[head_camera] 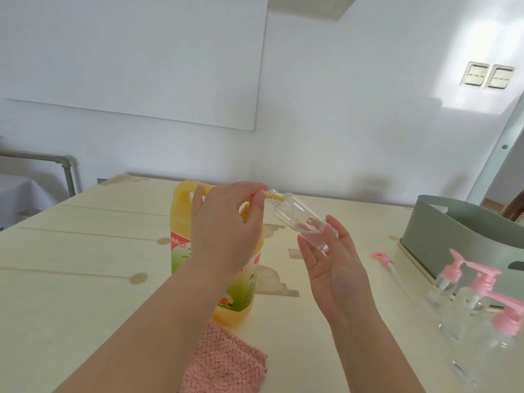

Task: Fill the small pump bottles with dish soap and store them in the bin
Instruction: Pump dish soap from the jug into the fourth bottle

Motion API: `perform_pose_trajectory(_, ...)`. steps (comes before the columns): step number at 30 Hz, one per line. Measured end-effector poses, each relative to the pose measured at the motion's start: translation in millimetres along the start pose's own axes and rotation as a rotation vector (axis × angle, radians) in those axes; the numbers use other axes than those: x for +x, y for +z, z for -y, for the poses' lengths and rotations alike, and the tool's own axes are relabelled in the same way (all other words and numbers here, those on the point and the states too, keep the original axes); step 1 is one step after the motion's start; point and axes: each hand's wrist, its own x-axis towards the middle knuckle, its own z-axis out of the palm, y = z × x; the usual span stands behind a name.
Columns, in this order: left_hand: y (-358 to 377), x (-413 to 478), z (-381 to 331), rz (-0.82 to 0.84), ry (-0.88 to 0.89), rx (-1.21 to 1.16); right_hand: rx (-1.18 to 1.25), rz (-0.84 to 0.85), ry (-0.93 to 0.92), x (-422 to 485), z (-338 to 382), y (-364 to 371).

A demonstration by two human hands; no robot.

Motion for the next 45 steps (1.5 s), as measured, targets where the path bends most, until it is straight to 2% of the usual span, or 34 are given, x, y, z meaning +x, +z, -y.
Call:
perform_pose_trajectory(5,-4.3,-0.4,-2.5,0.023,-0.03,0.033,-0.016,-0.011,0.014,-0.6,1.2,-0.1)
perform_pose_trajectory(11,-19.4,12.5,-6.8,0.167,-0.052,-0.066,-0.027,-0.003,-0.006,-2.3,7.5,4.5)
perform_pose_trajectory(17,-26.6,20.2,-8.8,0.194,-0.04,-0.059,-0.023,0.022,-0.043,-0.9,12.0,9.8)
perform_pose_trajectory(22,-16.0,10.8,-4.4,0.114,-0.037,-0.174,-0.03,0.016,-0.032,-0.9,8.1,6.0)
perform_pose_trajectory(34,0.5,-1.9,4.0,-0.069,0.107,-0.097,-0.023,0.025,-0.002,0.1,0.1,-3.0)
perform_pose_trajectory(42,-15.0,10.3,-9.6,0.114,-0.069,-0.116,-0.057,0.028,-0.033,-2.6,13.0,5.5)
perform_pose_trajectory(45,-16.5,13.1,-15.1,0.101,-0.097,-0.121,-0.075,0.03,-0.051,-2.4,16.9,9.9)
